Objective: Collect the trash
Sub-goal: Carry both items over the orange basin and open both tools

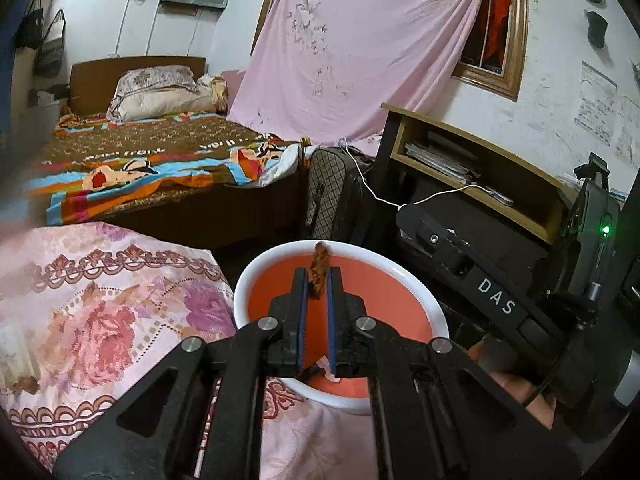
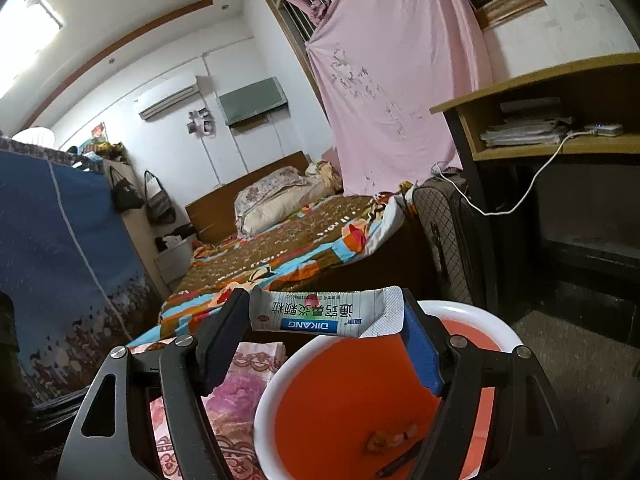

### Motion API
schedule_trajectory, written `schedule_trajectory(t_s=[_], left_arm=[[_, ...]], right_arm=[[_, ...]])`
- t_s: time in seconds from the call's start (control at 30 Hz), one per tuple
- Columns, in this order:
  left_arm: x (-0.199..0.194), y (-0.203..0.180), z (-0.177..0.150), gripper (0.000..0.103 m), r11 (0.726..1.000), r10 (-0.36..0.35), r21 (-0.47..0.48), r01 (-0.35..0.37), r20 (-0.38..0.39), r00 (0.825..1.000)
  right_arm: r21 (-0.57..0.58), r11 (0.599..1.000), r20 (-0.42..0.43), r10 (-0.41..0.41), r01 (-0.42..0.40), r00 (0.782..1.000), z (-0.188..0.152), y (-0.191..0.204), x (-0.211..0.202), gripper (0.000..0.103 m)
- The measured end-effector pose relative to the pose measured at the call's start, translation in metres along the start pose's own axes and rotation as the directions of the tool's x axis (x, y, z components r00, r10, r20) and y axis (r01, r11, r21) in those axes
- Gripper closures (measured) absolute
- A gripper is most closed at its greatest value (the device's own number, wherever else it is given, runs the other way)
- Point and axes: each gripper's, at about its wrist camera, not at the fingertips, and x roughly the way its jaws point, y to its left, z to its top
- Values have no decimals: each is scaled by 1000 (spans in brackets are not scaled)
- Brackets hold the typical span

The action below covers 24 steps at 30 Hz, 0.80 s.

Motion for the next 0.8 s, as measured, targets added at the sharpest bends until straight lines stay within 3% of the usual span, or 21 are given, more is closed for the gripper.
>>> schedule_trajectory(t_s=[0.1,0.5,0.8], left_arm=[[0,1,-1,103,1000,1,-9,-1,-5,1000],[-12,17,0,82,997,35,-70,-33,22,999],[-45,40,-1,52,978,178,-129,-163,113,978]], right_arm=[[7,1000,-7,-7,7,1000,-1,1,-1,28],[35,999,-38,-8,10,999,-1,-3,4,19],[-3,1000,29,28,-28,999,0,14,-5,0]])
